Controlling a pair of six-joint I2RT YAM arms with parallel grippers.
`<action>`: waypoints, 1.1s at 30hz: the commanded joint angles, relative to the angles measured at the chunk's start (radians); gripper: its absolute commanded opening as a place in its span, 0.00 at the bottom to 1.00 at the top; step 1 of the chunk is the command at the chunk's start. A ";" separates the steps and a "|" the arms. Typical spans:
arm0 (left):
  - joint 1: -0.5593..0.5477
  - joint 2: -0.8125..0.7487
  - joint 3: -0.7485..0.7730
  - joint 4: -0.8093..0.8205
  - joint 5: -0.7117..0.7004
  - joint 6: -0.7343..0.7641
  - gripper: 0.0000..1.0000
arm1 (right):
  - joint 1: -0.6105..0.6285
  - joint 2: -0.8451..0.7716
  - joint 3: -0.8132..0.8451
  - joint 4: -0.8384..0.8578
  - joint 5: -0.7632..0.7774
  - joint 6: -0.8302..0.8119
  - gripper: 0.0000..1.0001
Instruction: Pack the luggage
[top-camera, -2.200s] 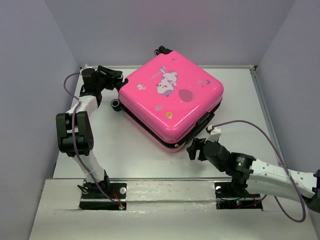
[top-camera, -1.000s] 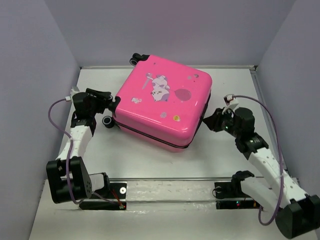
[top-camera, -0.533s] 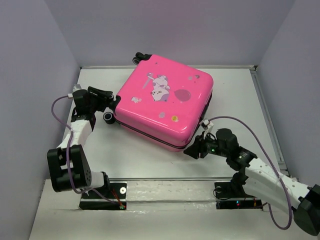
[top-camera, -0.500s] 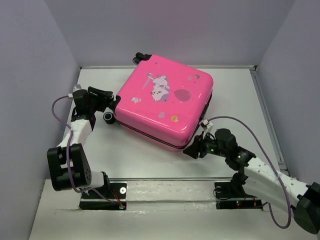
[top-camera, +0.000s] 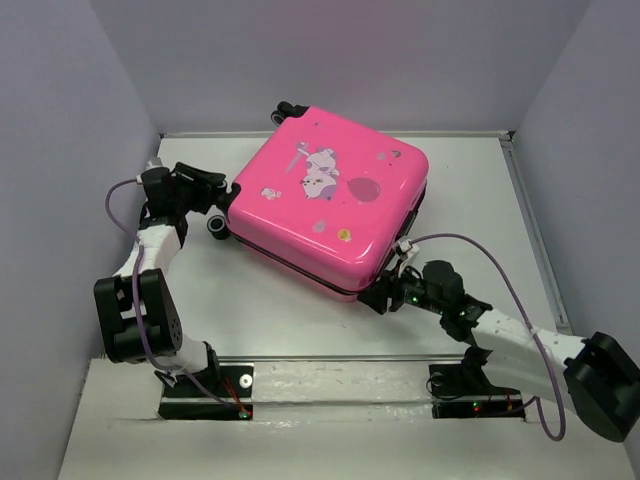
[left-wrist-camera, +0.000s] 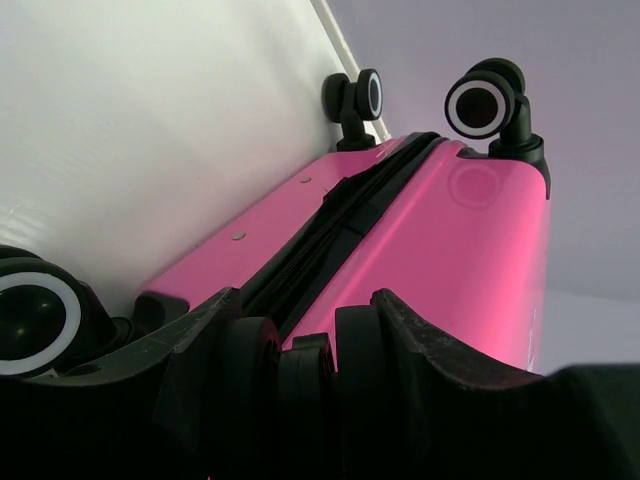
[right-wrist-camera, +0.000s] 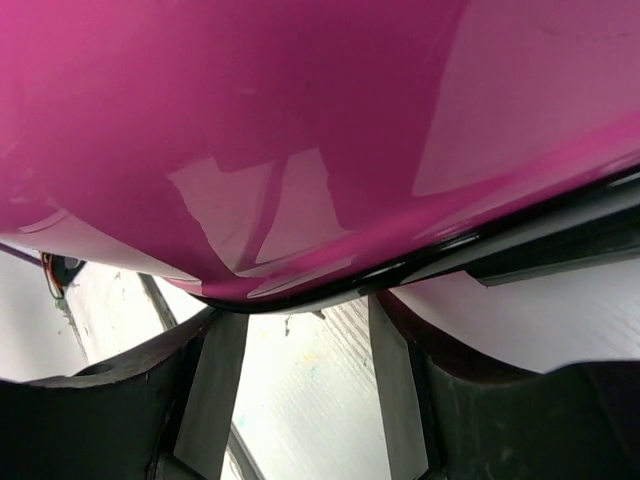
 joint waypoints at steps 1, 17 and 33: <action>0.015 -0.055 0.065 0.100 0.055 0.052 0.06 | 0.015 0.093 0.004 0.217 -0.038 -0.015 0.56; 0.018 -0.175 0.122 0.073 0.025 0.018 0.06 | 0.035 0.135 0.013 0.245 -0.063 -0.032 0.53; 0.041 0.069 0.136 0.093 0.015 0.056 0.06 | 0.075 0.193 0.058 0.335 -0.005 -0.030 0.43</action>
